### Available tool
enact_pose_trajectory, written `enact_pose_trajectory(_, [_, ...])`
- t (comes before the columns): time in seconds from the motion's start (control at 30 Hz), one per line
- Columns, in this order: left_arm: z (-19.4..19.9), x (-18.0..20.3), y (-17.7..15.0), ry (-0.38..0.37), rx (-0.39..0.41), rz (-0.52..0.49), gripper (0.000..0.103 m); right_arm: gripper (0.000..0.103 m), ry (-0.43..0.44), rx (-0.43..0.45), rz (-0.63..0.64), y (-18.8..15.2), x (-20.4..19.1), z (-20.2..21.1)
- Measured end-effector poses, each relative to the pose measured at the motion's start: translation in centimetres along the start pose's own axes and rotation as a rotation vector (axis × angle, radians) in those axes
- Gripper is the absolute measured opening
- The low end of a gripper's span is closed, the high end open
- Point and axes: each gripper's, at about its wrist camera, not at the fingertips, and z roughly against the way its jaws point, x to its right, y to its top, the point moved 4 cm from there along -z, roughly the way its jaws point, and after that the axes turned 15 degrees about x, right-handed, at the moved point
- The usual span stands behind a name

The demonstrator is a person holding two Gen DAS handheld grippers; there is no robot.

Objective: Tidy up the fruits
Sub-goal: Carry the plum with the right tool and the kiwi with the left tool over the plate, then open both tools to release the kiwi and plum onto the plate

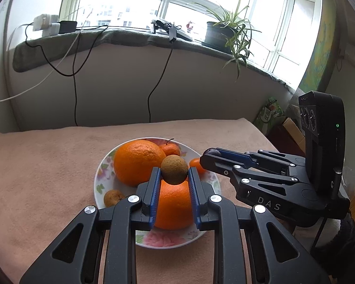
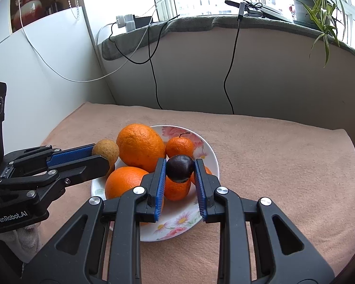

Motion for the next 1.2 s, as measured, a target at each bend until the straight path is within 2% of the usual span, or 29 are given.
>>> enact_pose_trajectory(0.63, [-1.11, 0.37, 0.11, 0.014, -0.014, -0.011, 0.022, 0.025, 0.016, -0.015, -0.011, -0.14, 0.57, -0.96])
enact_pose_trajectory(1.2, [-0.51, 0.21, 0.20, 0.027, -0.001, -0.014, 0.022, 0.026, 0.012, -0.022, 0.000, -0.32, 0.44, -0.83])
